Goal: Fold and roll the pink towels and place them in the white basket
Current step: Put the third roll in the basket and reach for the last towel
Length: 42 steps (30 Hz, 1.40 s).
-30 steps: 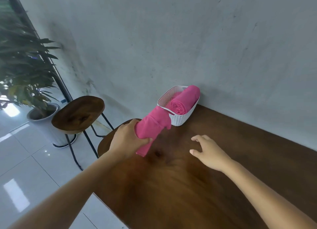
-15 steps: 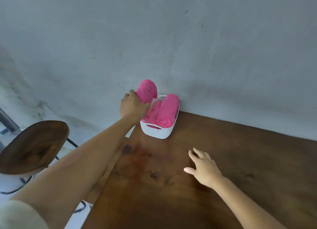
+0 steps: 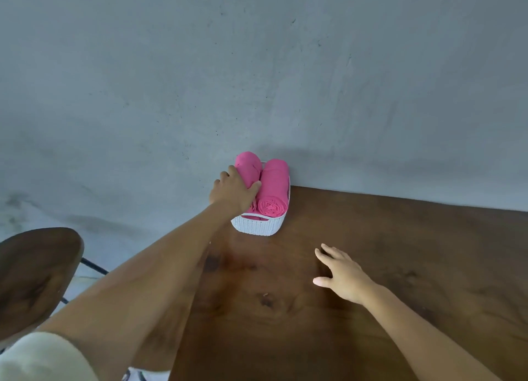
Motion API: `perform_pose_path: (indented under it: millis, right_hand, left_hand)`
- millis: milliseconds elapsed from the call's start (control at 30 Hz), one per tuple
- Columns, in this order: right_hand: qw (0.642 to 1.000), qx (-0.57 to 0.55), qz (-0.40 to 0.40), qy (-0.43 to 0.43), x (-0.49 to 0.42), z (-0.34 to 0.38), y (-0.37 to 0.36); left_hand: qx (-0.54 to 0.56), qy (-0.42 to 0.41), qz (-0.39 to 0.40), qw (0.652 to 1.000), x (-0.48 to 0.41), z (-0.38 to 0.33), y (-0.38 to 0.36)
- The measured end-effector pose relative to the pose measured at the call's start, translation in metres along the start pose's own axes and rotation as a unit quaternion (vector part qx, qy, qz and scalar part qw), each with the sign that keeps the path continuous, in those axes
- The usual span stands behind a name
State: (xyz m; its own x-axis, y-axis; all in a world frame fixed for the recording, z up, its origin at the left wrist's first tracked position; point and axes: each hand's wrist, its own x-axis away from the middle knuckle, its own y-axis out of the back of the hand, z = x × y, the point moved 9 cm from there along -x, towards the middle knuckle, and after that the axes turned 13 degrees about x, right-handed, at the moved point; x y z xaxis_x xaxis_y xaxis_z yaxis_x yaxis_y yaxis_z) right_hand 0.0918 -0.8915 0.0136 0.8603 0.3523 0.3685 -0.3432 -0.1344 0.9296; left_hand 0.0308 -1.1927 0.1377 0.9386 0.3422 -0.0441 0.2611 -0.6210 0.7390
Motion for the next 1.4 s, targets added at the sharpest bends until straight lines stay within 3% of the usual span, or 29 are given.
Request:
perform_pose_path:
  millis: [200, 333, 433, 533, 867, 1400]
  right_hand:
    - [1.0, -0.019, 0.007, -0.014, 0.002, 0.004, 0.003]
    - [0.998, -0.053, -0.003, -0.032, 0.003, 0.004, 0.009]
    - [0.995, -0.081, -0.022, -0.055, 0.006, 0.001, 0.011]
    - [0.992, -0.095, -0.042, -0.076, 0.016, 0.002, 0.009]
    - [0.974, -0.13, -0.131, -0.135, 0.084, -0.018, -0.017]
    - [0.939, -0.183, -0.197, -0.217, 0.259, -0.135, -0.077]
  left_hand:
    - [-0.043, -0.03, -0.002, 0.999, 0.003, 0.004, 0.021]
    - [-0.05, -0.171, -0.072, 0.981, 0.024, -0.027, 0.045]
    - [-0.016, -0.291, -0.116, 0.95, 0.054, -0.046, 0.049]
    - [0.031, -0.339, -0.104, 0.934, 0.085, -0.048, 0.035]
    - [0.123, -0.296, 0.133, 0.938, 0.195, -0.029, -0.076]
    - [0.089, -0.286, 0.231, 0.926, 0.327, -0.109, -0.193]
